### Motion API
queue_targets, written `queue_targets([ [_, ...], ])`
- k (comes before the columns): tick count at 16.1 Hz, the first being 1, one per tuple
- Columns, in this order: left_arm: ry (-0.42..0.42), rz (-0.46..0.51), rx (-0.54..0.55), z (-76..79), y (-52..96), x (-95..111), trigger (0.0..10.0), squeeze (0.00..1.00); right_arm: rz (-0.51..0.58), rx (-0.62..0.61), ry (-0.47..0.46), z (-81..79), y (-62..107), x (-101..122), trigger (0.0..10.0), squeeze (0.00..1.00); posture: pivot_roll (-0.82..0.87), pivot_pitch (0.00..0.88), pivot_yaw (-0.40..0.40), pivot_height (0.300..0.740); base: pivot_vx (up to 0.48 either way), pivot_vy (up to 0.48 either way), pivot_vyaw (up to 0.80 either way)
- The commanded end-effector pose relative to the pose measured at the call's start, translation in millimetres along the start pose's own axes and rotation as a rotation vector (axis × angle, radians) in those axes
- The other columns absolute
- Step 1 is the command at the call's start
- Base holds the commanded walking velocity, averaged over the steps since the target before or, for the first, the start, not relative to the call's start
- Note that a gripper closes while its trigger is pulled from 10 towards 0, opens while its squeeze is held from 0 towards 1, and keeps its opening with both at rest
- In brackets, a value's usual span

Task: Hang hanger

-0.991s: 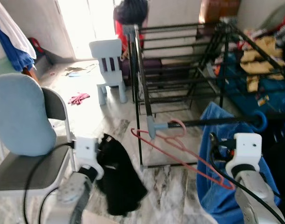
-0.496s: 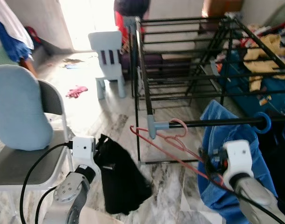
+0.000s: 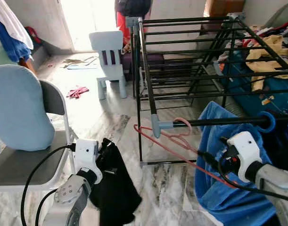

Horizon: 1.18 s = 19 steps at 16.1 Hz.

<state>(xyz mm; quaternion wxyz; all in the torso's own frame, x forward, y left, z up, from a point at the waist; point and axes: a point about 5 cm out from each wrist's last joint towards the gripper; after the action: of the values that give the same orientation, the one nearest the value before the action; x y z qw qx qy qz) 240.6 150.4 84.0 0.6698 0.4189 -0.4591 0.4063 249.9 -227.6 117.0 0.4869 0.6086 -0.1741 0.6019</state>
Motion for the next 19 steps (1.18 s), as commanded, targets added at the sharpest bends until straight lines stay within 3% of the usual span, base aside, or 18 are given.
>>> queue_targets([
  [1, -0.015, 0.012, -0.016, 1.8, -2.8, 6.2, 10.0, 0.0, 0.004, 0.097, 0.019, -3.3, -3.9, 1.4, 10.0, 0.0, -0.12, 0.0, 0.03, 0.74, 0.0, 0.0, 0.0],
  [6, -0.023, -0.009, -0.028, 4.8, -2.6, 4.6, 10.0, 0.0, -0.059, 0.192, 0.16, 8.6, -13.3, -9.2, 10.0, 0.0, -0.11, 0.0, 0.024, 0.74, 0.0, 0.0, 0.0],
  [10, -0.022, -0.026, -0.033, 6.6, -3.0, 3.6, 10.0, 0.0, -0.117, 0.259, 0.205, 13.9, -15.7, -25.8, 10.0, 0.0, -0.11, 0.0, 0.024, 0.74, 0.0, 0.0, 0.0],
  [11, -0.021, -0.028, -0.034, 6.9, -3.1, 3.4, 10.0, 0.0, -0.127, 0.294, 0.204, 12.4, -15.6, -30.6, 7.3, 0.0, -0.11, 0.0, 0.025, 0.74, 0.0, 0.0, 0.0],
  [12, -0.022, -0.031, -0.038, 7.3, -3.3, 3.2, 10.0, 0.0, -0.134, 0.309, 0.211, 11.8, -15.9, -33.7, 3.3, 0.0, -0.11, 0.0, 0.025, 0.74, 0.0, 0.0, 0.0],
  [13, -0.022, -0.034, -0.04, 7.7, -3.4, 2.9, 10.0, 0.0, -0.134, 0.321, 0.216, 11.2, -16.7, -35.5, 0.0, 0.0, -0.11, 0.0, 0.025, 0.74, 0.0, 0.0, 0.0],
  [19, -0.018, -0.046, -0.041, 8.2, -3.9, 1.4, 10.0, 0.0, -0.12, 0.288, 0.27, 18.1, -30.3, -35.0, 0.0, 0.0, -0.11, 0.0, 0.021, 0.74, 0.0, 0.0, 0.0],
])
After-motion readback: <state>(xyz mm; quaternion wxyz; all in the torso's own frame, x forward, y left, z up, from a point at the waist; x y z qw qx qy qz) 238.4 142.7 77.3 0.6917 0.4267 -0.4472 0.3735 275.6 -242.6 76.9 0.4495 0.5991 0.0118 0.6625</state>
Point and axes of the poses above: a point about 5 cm out from each wrist's last joint towards the gripper, its own y axis pointing back from the gripper into the wrist, its own x axis along the axis of the wrist's last joint, z = x × y, and after that the axes turned 4 degrees about y, right-handed
